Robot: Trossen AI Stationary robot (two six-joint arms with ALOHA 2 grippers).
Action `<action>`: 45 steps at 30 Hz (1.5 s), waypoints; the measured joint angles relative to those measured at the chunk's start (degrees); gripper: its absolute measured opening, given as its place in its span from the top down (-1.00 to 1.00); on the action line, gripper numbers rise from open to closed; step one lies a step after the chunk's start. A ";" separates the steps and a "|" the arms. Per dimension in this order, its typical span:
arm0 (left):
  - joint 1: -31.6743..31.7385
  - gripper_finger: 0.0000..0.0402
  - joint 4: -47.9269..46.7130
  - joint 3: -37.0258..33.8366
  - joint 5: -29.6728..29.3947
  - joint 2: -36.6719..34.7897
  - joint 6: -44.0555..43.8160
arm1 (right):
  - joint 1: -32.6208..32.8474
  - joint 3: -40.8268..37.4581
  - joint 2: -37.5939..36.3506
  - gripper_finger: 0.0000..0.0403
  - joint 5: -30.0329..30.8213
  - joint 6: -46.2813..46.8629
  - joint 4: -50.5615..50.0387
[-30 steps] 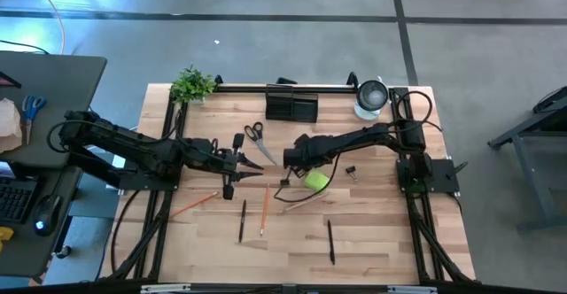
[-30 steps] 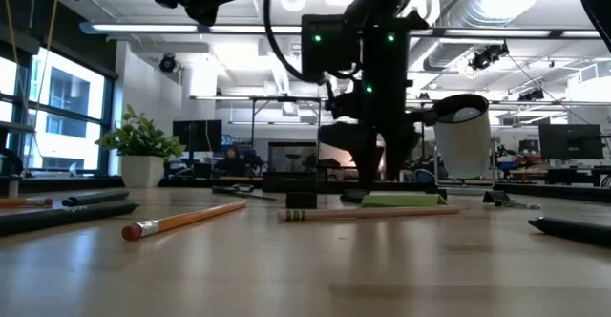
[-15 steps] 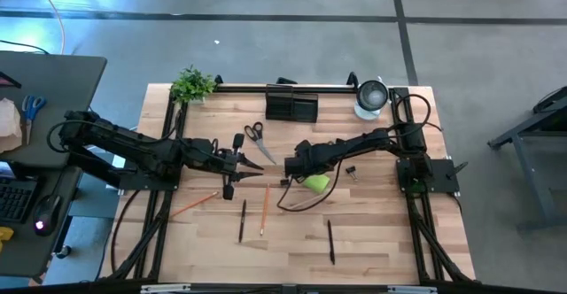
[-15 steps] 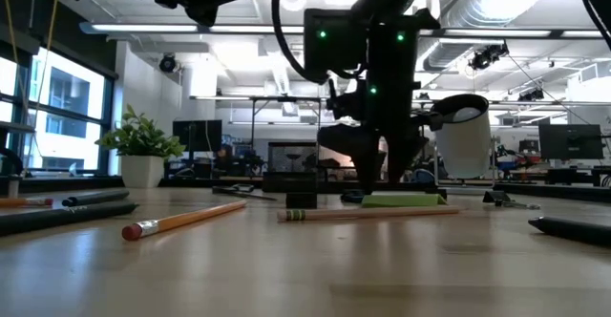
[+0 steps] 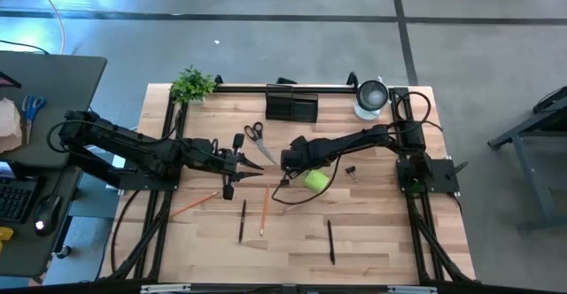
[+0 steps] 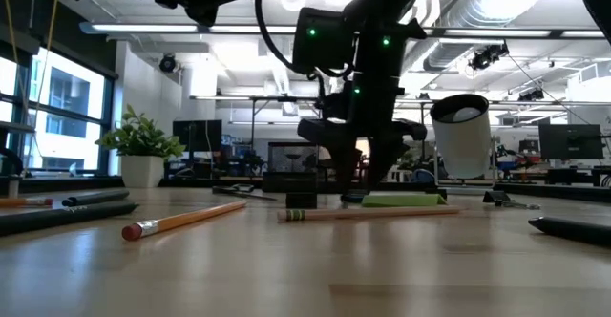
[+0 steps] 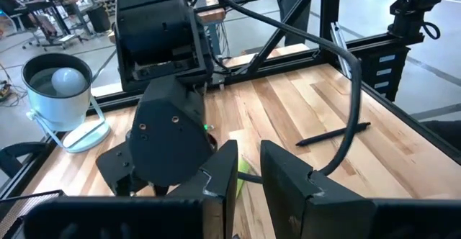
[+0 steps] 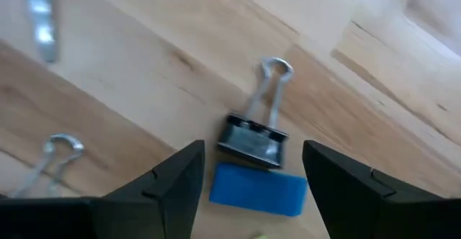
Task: Pick and place office supplies into organizer
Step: Put the black binder clip into the black desk organizer
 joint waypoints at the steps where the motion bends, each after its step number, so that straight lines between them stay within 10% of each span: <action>1: 0.00 0.73 0.00 0.00 0.00 0.00 0.00 | -0.25 0.00 0.00 -0.15 -0.13 0.35 -0.59; 27: 0.00 0.73 0.04 0.00 0.00 0.00 0.02 | -3.69 -3.77 -0.16 0.16 -8.18 1.12 5.49; 45: 0.00 0.73 0.04 0.00 0.00 -0.02 0.11 | -3.60 2.01 0.57 0.25 -3.02 -9.92 5.25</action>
